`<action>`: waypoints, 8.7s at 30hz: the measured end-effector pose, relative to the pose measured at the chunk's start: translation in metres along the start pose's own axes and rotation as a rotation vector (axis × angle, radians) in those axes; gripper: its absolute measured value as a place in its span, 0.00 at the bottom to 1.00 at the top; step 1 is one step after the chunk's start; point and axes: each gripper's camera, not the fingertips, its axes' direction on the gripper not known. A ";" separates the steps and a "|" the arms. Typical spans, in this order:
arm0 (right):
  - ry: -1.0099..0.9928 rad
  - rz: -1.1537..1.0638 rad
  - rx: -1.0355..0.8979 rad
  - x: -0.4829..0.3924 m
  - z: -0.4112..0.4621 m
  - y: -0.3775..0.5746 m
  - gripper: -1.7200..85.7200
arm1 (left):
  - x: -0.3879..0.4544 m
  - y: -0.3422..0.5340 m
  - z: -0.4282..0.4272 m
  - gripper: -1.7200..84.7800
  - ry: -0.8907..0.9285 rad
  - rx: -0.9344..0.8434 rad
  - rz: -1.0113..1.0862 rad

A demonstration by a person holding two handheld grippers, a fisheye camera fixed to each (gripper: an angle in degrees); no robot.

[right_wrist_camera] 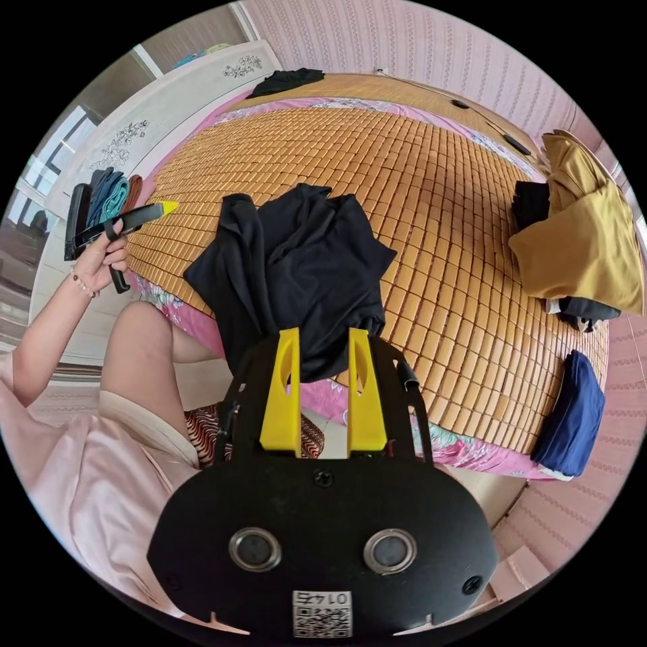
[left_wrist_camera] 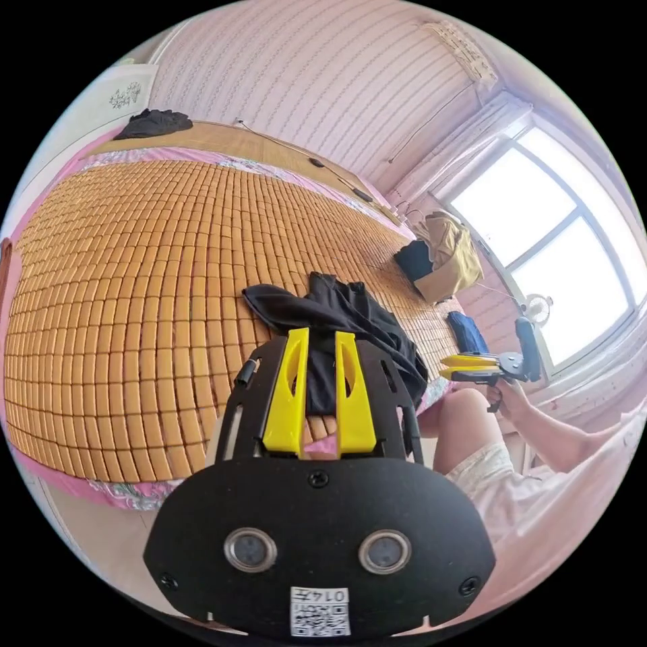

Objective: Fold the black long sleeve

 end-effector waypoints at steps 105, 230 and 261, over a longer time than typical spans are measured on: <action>-0.199 0.098 0.235 0.157 -0.252 0.070 0.04 | -0.055 -0.031 0.083 0.07 0.255 0.186 -0.168; -0.318 -0.139 0.436 0.029 -0.409 0.087 0.02 | 0.131 0.005 -0.074 0.01 -0.183 0.220 -0.052; -0.106 -0.166 0.001 0.063 -0.243 0.067 0.10 | -0.054 0.002 0.106 0.07 -0.354 -0.128 -0.064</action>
